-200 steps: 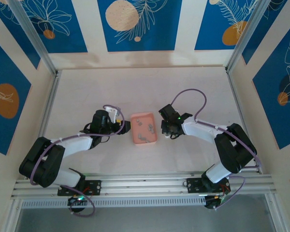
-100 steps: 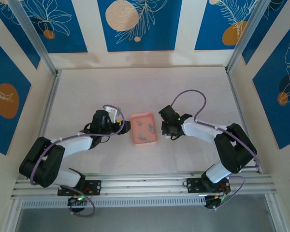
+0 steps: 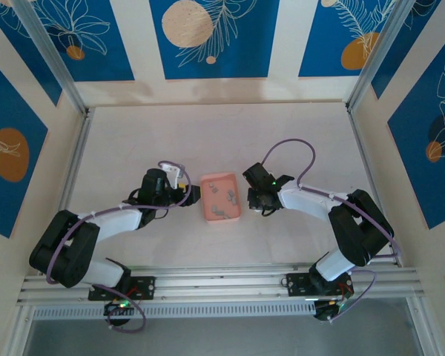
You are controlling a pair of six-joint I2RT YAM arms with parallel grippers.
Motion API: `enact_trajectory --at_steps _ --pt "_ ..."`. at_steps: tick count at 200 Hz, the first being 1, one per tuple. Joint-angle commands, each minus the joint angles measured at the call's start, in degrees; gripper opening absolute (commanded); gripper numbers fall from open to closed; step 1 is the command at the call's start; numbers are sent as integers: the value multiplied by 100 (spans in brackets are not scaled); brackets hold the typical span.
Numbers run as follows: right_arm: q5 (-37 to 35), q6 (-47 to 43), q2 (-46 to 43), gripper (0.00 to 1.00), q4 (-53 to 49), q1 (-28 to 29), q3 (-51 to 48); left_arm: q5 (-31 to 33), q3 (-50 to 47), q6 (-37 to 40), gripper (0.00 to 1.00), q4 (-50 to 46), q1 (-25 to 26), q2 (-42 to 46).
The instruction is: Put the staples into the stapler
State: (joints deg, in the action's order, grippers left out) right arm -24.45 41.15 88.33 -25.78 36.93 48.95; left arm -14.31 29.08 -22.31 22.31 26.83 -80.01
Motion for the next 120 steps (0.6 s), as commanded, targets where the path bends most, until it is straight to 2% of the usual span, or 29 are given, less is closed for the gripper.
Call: enact_trajectory --at_steps 1,62,120 --pt "44 104 -53 24 -170 34 -81 15 -59 104 74 140 57 -41" --pt "36 109 -124 31 -254 34 34 7 -58 99 74 151 57 -41" --pt "30 121 -597 34 -435 11 182 -19 -52 75 74 172 56 -41"
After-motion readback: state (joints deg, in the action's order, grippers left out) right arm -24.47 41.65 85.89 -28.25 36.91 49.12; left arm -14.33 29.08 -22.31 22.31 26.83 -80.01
